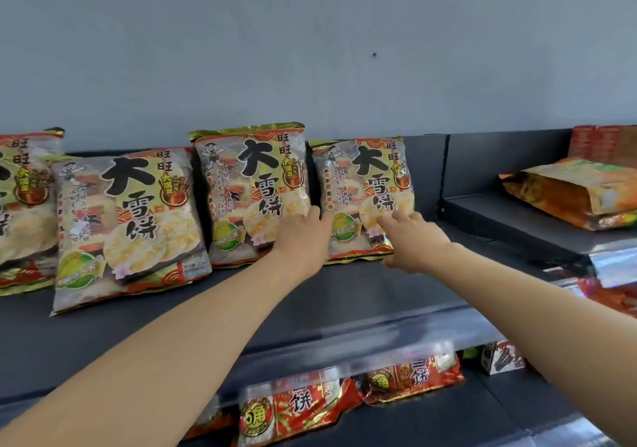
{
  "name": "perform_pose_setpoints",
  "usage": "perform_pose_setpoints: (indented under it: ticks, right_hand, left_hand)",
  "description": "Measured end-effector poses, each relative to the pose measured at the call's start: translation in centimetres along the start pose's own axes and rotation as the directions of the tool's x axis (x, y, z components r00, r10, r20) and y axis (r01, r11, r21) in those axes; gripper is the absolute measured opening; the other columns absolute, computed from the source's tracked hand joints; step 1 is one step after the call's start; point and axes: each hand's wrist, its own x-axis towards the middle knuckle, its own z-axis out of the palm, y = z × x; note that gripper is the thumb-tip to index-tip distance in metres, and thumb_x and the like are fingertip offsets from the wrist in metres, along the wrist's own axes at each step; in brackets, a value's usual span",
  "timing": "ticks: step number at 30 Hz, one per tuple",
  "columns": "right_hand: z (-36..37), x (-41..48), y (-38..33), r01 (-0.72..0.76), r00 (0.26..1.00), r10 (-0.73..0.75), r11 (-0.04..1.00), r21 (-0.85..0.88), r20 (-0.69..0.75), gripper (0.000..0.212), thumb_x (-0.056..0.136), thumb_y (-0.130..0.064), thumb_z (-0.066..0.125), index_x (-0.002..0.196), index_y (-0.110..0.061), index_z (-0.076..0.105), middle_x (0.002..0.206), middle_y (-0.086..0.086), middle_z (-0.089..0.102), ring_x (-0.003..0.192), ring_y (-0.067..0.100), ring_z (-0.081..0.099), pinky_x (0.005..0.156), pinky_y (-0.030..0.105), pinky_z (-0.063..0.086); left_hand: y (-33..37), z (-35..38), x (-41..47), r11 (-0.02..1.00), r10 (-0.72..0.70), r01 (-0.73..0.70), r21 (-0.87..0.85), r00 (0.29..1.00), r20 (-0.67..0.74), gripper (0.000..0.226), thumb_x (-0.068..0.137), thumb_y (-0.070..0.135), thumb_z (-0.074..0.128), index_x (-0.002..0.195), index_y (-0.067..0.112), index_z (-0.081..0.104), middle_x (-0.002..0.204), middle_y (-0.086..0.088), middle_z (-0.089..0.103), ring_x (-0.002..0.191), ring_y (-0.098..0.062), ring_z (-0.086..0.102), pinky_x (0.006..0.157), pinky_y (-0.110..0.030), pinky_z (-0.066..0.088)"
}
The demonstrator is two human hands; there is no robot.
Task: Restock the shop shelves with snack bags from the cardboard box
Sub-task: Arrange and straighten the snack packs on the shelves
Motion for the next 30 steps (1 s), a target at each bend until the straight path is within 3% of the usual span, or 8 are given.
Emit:
perform_pose_setpoints:
  ticks: [3,7,13,16,20,23,30]
  right_hand:
    - [1.4,2.3,0.4,0.043,0.999,-0.043,0.999,0.005,-0.03,0.074,0.081,-0.034,0.07,0.14,-0.024,0.026,0.138,0.009,0.034,0.129,0.035,0.035,0.092,0.043,0.044]
    - [2.5,5.1,0.6,0.038,0.987,-0.048,0.997,-0.067,-0.151,0.079,0.079,-0.021,0.071,0.14,-0.019,0.021,0.129,0.011,0.038,0.117,0.036,0.044,0.085,0.041,0.047]
    - [3.2,8.6,0.7,-0.03,0.982,0.007,0.992,-0.123,-0.19,0.056,0.086,-0.007,0.054,0.135,-0.009,0.026,0.125,0.018,0.045,0.107,0.037,0.052,0.075,0.039,0.051]
    - [3.7,9.6,0.5,-0.056,0.982,0.034,0.992,-0.111,-0.186,0.055,0.09,-0.009,0.051,0.136,-0.006,0.023,0.128,0.02,0.044,0.11,0.041,0.052,0.078,0.043,0.053]
    - [4.1,10.3,-0.3,-0.079,0.981,0.058,0.991,-0.109,-0.183,0.055,0.091,-0.014,0.05,0.136,-0.001,0.022,0.126,0.022,0.045,0.105,0.043,0.056,0.078,0.044,0.055]
    - [4.0,10.4,-1.0,-0.044,0.984,0.023,0.992,-0.115,-0.178,0.052,0.09,-0.017,0.053,0.132,-0.001,0.027,0.123,0.021,0.048,0.104,0.041,0.057,0.078,0.042,0.056]
    - [3.0,8.8,-2.4,-0.032,0.989,0.018,0.995,-0.095,-0.146,0.056,0.09,-0.016,0.057,0.136,-0.004,0.026,0.129,0.02,0.047,0.117,0.041,0.049,0.079,0.039,0.052]
  left_hand:
    - [0.3,1.8,2.5,0.996,-0.051,0.048,0.073,0.998,0.038,0.067,0.089,0.024,0.061,0.142,0.013,0.023,0.125,-0.012,0.044,0.103,-0.033,0.057,0.072,-0.037,0.046]
    - [0.5,3.1,4.8,0.989,-0.085,0.081,0.125,0.996,0.03,0.074,0.086,0.016,0.064,0.145,0.015,0.018,0.122,-0.012,0.044,0.102,-0.032,0.057,0.062,-0.035,0.039]
    - [0.1,3.2,5.5,0.985,-0.095,0.088,0.151,0.995,0.036,0.066,0.085,0.01,0.064,0.138,0.014,0.026,0.123,-0.012,0.04,0.102,-0.03,0.056,0.066,-0.035,0.04]
    - [-0.5,2.6,4.1,0.951,-0.228,0.219,0.217,0.974,0.018,0.068,0.082,0.0,0.061,0.138,0.008,0.023,0.126,-0.016,0.038,0.105,-0.034,0.054,0.067,-0.035,0.046]
    - [-2.9,2.7,2.7,0.871,-0.409,0.375,0.316,0.911,0.045,0.093,0.079,0.007,0.067,0.147,0.011,0.004,0.143,-0.021,0.015,0.12,-0.052,0.037,0.079,-0.048,0.055]
    - [-4.3,3.1,2.7,0.896,-0.37,0.335,0.292,0.927,0.07,0.096,0.082,0.005,0.063,0.15,0.018,-0.004,0.152,-0.02,0.0,0.129,-0.057,0.022,0.083,-0.05,0.054]
    - [-4.8,3.6,3.7,0.928,-0.259,0.232,0.291,0.964,0.058,0.093,0.085,0.003,0.06,0.15,0.024,-0.004,0.153,-0.018,0.0,0.131,-0.062,0.011,0.086,-0.059,0.05]
